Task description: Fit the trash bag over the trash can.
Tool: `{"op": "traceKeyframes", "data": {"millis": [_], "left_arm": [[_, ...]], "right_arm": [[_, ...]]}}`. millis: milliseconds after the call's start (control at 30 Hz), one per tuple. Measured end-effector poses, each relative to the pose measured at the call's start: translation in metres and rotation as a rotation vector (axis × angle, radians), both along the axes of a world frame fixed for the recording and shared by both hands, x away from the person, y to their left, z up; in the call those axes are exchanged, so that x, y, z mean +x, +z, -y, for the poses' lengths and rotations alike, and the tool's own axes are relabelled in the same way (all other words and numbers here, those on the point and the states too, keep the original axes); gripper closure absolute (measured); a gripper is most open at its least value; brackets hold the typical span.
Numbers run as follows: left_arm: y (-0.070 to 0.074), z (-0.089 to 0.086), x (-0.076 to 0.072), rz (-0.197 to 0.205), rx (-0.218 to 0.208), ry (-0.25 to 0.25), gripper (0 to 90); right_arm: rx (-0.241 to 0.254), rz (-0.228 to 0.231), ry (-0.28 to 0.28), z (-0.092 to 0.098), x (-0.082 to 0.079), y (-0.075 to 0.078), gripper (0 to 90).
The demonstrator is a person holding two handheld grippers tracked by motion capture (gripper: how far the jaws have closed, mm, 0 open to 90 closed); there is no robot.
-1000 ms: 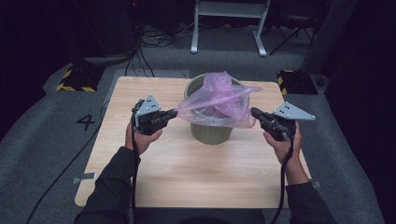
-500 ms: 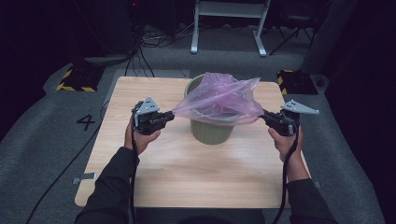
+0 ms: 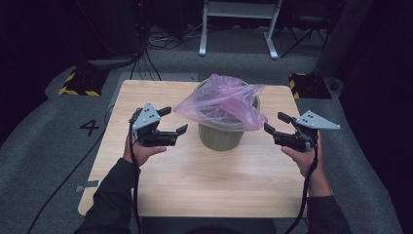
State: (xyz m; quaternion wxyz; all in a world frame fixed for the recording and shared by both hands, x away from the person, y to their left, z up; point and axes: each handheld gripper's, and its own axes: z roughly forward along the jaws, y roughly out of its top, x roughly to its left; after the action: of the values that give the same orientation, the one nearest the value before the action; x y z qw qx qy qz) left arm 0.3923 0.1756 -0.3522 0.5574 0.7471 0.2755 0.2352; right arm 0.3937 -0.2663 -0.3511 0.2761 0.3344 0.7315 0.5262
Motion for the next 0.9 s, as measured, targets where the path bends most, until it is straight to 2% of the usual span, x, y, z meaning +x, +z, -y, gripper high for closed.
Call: {"op": "traceKeyframes", "data": {"millis": [33, 67, 100, 133, 167, 200, 233, 333, 367, 400, 433, 467, 500, 533, 567, 600, 700, 767, 867, 900], "left_arm": [[0.002, -0.001, 0.001, 0.003, -0.006, 0.001, 17.8], [0.002, -0.001, 0.001, 0.003, -0.006, 0.001, 17.8], [0.003, -0.001, 0.002, 0.001, -0.004, 0.004, 17.8], [0.004, -0.001, 0.004, -0.002, -0.001, 0.004, 17.8], [0.008, 0.003, 0.008, 0.002, 0.025, 0.019, 17.9], [0.008, 0.003, 0.008, 0.002, 0.025, 0.019, 17.9], [0.012, 0.006, 0.012, 0.008, 0.044, 0.027, 18.0], [0.017, 0.011, 0.016, 0.015, 0.052, 0.029, 19.4], [0.021, 0.017, 0.019, 0.028, 0.074, 0.017, 26.6], [0.021, 0.017, 0.019, 0.028, 0.074, 0.017, 26.6], [0.024, 0.024, 0.022, 0.027, 0.106, 0.007, 27.6], [0.024, 0.024, 0.022, 0.027, 0.106, 0.007, 29.4], [0.027, 0.028, 0.025, 0.030, 0.128, 0.006, 30.1], [0.027, 0.028, 0.025, 0.030, 0.128, 0.006, 30.6], [0.028, 0.030, 0.027, 0.028, 0.142, 0.013, 31.5], [0.029, 0.032, 0.030, 0.026, 0.148, 0.011, 31.5], [0.030, 0.034, 0.037, 0.028, 0.165, 0.032, 36.8], [0.031, 0.036, 0.042, 0.032, 0.200, 0.070, 41.8], [0.032, 0.036, 0.049, 0.028, 0.234, 0.069, 56.5], [0.032, 0.036, 0.054, 0.022, 0.244, 0.042, 71.6]], "right_arm": [[0.002, 0.020, 0.032, -0.001, -0.008, 0.004, 27.6], [0.002, 0.020, 0.032, -0.001, -0.008, 0.004, 27.6], [-0.002, 0.040, 0.069, -0.005, -0.015, 0.008, 26.7], [-0.002, 0.040, 0.069, -0.005, -0.015, 0.008, 26.7], [-0.017, 0.064, 0.093, -0.011, -0.023, 0.015, 26.2], [-0.017, 0.064, 0.093, -0.011, -0.023, 0.015, 26.2], [-0.030, 0.090, 0.118, -0.018, -0.030, 0.022, 25.4], [-0.032, 0.110, 0.134, -0.025, -0.034, 0.027, 25.4], [-0.040, 0.128, 0.155, -0.034, -0.038, 0.033, 25.2], [-0.040, 0.128, 0.155, -0.034, -0.038, 0.033, 25.2], [-0.054, 0.138, 0.155, -0.042, -0.039, 0.037, 26.6], [-0.054, 0.138, 0.155, -0.042, -0.039, 0.037, 26.6], [-0.067, 0.140, 0.161, -0.048, -0.037, 0.040, 38.1], [-0.067, 0.140, 0.161, -0.048, -0.037, 0.040, 38.1], [-0.071, 0.142, 0.156, -0.053, -0.033, 0.042, 44.1], [-0.071, 0.142, 0.156, -0.053, -0.033, 0.042, 44.1], [-0.093, 0.149, 0.120, -0.058, -0.026, 0.044, 59.0], [-0.093, 0.136, 0.117, -0.058, -0.019, 0.044, 68.2], [-0.084, 0.123, 0.089, -0.055, -0.010, 0.042, 79.5], [-0.040, 0.104, 0.090, -0.050, -0.005, 0.042, 84.5]]}}
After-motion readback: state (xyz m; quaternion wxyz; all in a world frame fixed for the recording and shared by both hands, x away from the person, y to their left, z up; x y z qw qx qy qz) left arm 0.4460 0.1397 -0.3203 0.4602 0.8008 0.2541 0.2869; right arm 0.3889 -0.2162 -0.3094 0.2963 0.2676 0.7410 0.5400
